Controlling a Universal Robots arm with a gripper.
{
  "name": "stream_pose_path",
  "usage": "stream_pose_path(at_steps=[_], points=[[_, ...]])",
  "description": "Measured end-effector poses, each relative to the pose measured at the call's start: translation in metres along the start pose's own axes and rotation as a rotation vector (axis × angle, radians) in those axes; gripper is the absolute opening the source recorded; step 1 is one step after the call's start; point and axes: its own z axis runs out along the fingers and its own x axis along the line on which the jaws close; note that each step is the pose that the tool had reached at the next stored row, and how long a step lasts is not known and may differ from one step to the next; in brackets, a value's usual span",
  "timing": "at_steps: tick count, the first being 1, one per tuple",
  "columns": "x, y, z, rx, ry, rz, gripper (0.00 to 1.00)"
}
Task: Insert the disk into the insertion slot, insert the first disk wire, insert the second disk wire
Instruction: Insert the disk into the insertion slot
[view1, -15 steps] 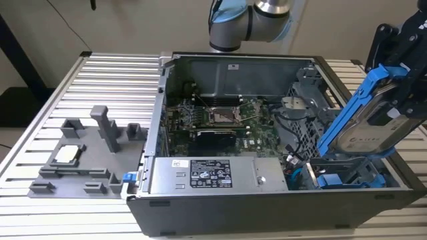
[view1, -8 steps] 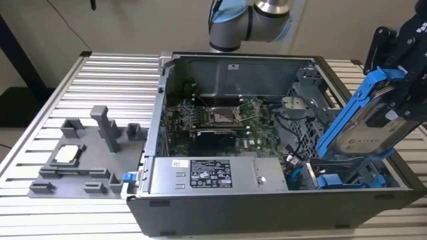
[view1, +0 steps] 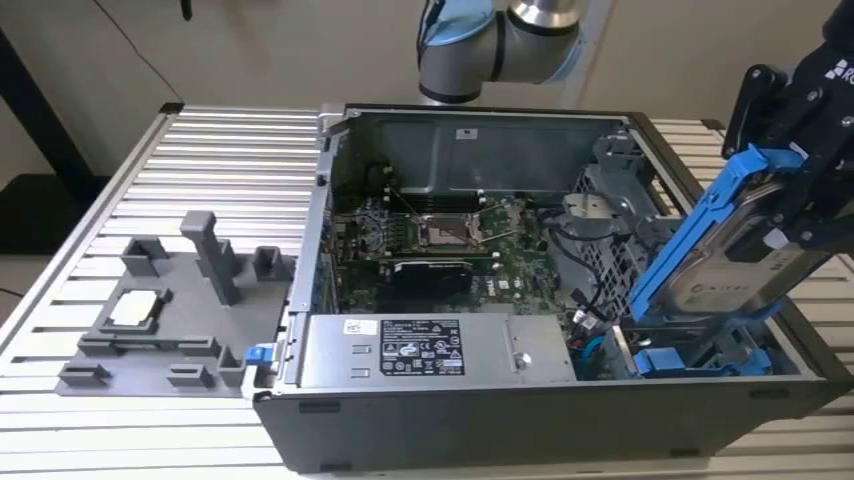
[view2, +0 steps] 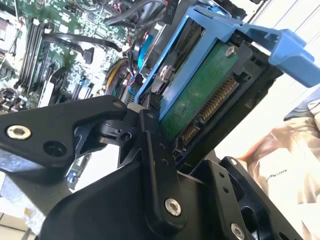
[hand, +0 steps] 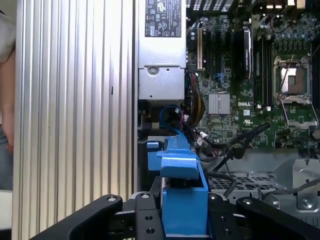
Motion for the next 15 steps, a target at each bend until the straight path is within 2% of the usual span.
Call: stream_pose_path(at_steps=[8, 13, 15], points=[[0.0023, -0.0116, 0.0084, -0.0204, -0.0002, 0.0, 0.33], [0.0028, -0.0131, 0.0165, -0.021, -0.0044, 0.0, 0.33], [0.0028, -0.0134, 0.0189, -0.0185, -0.0048, -0.001, 0.33]])
